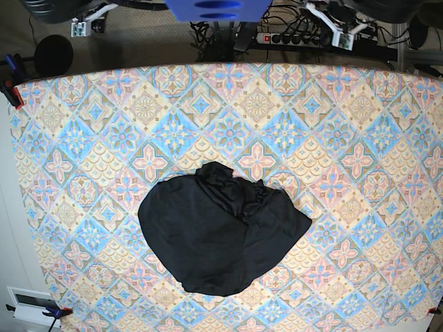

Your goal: Layout the t-shirt on the table in an organized manner, then fold the t-shirt properly

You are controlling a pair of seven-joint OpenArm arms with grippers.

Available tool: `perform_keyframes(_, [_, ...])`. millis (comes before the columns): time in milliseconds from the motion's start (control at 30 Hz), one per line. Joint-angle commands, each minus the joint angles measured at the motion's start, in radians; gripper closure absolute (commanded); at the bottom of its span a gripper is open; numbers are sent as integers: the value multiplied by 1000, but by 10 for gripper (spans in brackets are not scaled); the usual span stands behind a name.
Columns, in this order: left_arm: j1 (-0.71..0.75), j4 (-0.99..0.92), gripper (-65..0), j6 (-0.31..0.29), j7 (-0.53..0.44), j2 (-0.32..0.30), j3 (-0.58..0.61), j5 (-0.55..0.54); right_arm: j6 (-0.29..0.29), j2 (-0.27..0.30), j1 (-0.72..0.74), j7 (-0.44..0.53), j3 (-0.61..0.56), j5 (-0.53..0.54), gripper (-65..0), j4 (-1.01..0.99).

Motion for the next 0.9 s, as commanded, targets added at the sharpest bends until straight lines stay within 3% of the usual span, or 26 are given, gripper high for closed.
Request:
perform_keyframes(0, [13,48,-2,-1,-2,-15,-22,-24,-8,10,-10,9,31,3,0,56])
perform_keyframes(233, [-92,107,-2,-1,8,-23,-107,-104,-8,8,-10,-120,84,3,0,168])
perform_keyframes(367, [-160,105,-2,0,22,-23,-148,-106,-8,11,47,-129,75,3,0,175])
perform_keyframes(533, [-393,104,-2,0,260,-12,-153,-107,-8,11,162,-132,75,3,0,172])
perform_keyframes(633, [-551,104,-2,-1,400,28,-153,-107,-7,11,228,-155,75,3,0,171])
perform_keyframes(767, [-751,71,-18,-1,524,72,-145,-101,-7,11,343,-290,74,3,0,171])
perform_keyframes(867, [-872,18,-65,-1,561,110,-130,-98,-7,10,407,-359,74,3,0,171])
